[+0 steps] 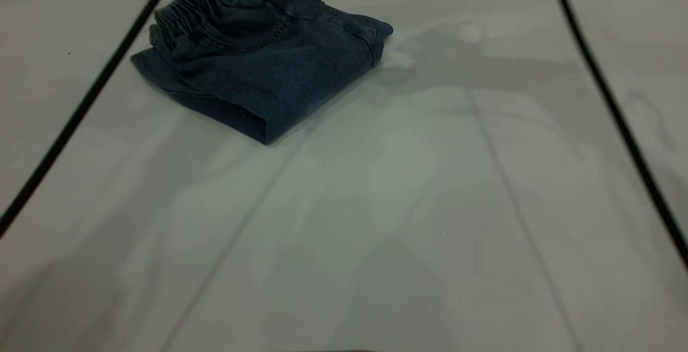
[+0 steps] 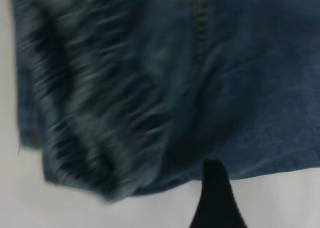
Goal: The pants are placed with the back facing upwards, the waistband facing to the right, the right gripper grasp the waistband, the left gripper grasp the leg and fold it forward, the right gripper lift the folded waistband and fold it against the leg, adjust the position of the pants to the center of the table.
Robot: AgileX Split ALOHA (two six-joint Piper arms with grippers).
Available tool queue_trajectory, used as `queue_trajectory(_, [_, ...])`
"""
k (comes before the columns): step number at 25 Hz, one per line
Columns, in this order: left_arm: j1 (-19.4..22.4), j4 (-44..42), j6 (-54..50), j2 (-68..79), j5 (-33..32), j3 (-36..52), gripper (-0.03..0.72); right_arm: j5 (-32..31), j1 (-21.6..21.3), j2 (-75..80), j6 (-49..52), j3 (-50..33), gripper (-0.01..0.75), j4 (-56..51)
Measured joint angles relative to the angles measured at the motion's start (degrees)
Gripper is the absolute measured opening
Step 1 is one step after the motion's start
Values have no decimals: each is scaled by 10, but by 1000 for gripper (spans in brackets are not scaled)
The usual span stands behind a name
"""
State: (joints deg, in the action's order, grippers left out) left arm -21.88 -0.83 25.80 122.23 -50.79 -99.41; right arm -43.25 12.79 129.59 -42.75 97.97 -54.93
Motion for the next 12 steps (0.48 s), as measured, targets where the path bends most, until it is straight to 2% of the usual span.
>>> queue_trajectory(5, [-1,-29,105,50,18,0,455,-44,-21,-11,12,0,584,31])
queue_trajectory(8, [-1,-66,163,76,52,0,455,-57,-23,-12,12,0,584,32])
queue_trajectory(12, [-1,-73,197,109,109,0,455,-68,-23,-12,12,0,584,32])
